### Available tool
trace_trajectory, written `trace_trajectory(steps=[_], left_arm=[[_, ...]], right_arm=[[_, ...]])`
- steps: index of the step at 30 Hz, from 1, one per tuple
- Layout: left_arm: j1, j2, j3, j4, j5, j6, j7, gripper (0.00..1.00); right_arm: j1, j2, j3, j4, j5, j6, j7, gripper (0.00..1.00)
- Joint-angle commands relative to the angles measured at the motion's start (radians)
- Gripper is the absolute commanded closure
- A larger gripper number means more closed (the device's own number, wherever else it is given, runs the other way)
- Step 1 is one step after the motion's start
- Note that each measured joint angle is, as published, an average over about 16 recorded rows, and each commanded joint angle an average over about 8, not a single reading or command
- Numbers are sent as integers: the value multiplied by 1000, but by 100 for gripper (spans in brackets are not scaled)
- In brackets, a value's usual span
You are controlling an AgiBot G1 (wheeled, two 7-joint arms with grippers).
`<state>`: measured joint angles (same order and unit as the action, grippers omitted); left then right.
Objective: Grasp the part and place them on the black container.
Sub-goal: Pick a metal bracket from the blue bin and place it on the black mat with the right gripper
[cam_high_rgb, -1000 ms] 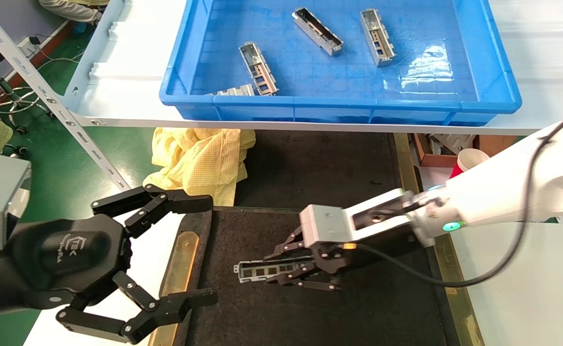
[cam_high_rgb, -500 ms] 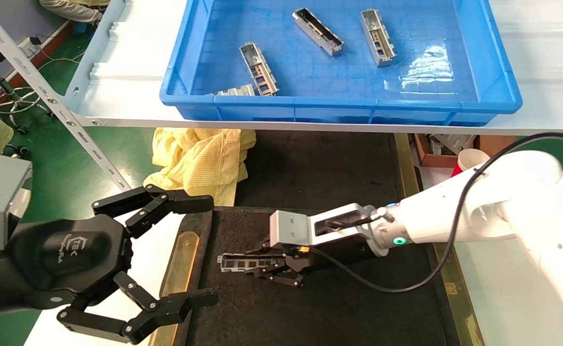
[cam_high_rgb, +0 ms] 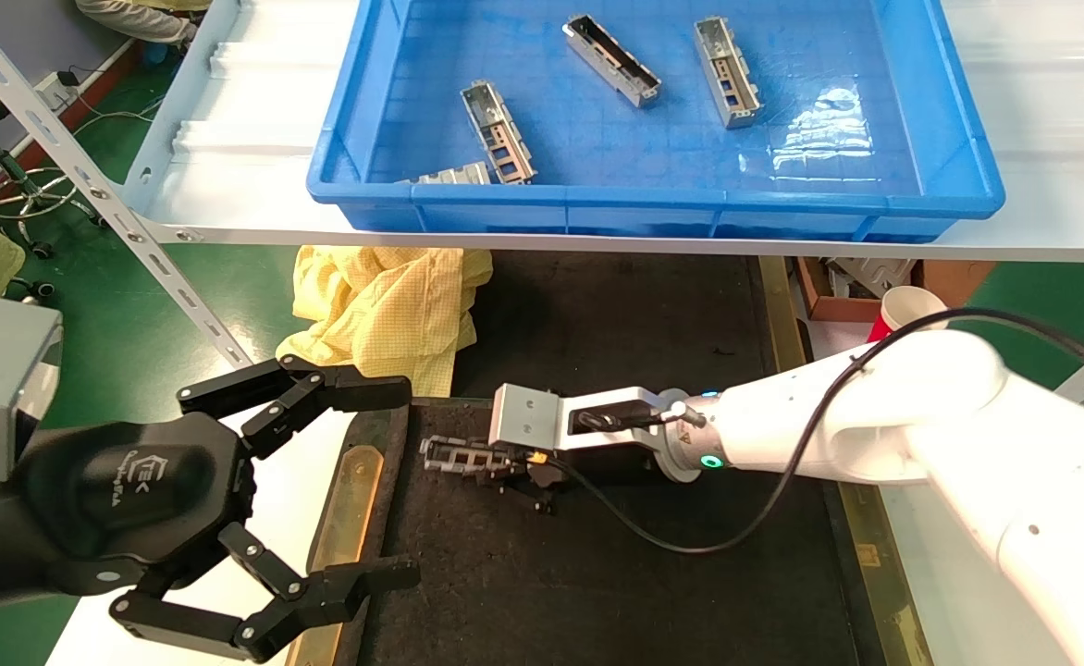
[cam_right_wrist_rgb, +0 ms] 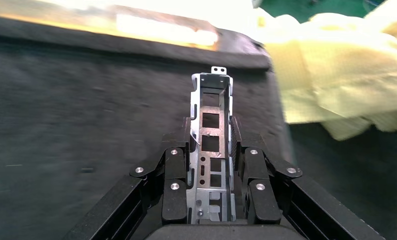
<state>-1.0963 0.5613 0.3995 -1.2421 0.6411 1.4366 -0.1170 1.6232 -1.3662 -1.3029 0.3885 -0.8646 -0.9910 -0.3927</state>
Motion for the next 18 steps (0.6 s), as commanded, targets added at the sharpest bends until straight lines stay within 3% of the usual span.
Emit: trace_trajectory(steps=[1, 7, 18], left_arm=[[0, 0, 0, 0, 0, 0, 0, 0], [0, 0, 0, 0, 0, 0, 0, 0], [0, 0, 0, 0, 0, 0, 0, 0]], right_arm=[[-10, -1, -6, 25, -1, 61, 6, 100], [-22, 0, -34, 88, 3, 128, 25, 100], [-23, 0, -81, 137, 21, 162, 53, 100]])
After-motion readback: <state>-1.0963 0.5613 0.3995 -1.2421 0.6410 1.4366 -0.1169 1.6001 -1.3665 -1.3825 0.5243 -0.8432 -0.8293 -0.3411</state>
